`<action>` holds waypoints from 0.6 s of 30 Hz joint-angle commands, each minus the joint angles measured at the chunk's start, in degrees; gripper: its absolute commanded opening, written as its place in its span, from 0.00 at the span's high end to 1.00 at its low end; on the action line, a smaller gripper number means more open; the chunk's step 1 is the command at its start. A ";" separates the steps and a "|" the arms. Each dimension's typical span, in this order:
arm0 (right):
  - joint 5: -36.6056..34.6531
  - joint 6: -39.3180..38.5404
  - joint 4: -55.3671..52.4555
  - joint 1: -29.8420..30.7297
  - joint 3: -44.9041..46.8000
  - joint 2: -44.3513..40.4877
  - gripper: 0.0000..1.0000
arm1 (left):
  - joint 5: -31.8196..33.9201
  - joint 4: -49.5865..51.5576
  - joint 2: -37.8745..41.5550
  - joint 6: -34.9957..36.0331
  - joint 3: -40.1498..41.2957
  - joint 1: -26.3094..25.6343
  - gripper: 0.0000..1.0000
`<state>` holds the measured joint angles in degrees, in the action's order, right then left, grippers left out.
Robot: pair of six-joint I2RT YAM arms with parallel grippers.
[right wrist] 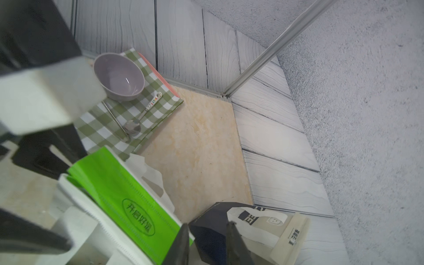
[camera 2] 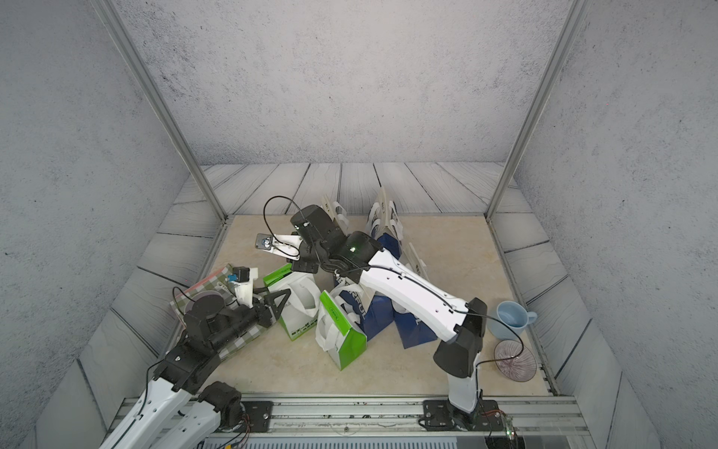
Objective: Open the takeout bag
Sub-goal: Open the takeout bag at the center of the board, then pick up the takeout bag at the center of the board.
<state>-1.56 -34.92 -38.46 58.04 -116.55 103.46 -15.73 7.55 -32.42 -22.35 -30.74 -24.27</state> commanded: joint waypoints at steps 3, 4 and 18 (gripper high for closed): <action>5.01 11.75 4.64 -0.07 9.65 -10.86 0.70 | -2.68 1.03 -3.50 2.17 -2.59 -0.16 0.66; 5.77 13.36 5.58 -0.10 11.63 -12.59 0.70 | -2.97 1.01 -4.02 2.18 -2.78 -0.12 0.70; 9.51 25.53 18.16 -0.11 40.47 -36.19 0.68 | 0.85 1.54 -8.92 6.00 -9.72 -0.07 1.00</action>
<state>7.51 -12.58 -23.11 57.95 -78.46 70.17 -16.82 11.20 -40.29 -18.15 -36.42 -24.25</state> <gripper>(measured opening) 0.317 0.056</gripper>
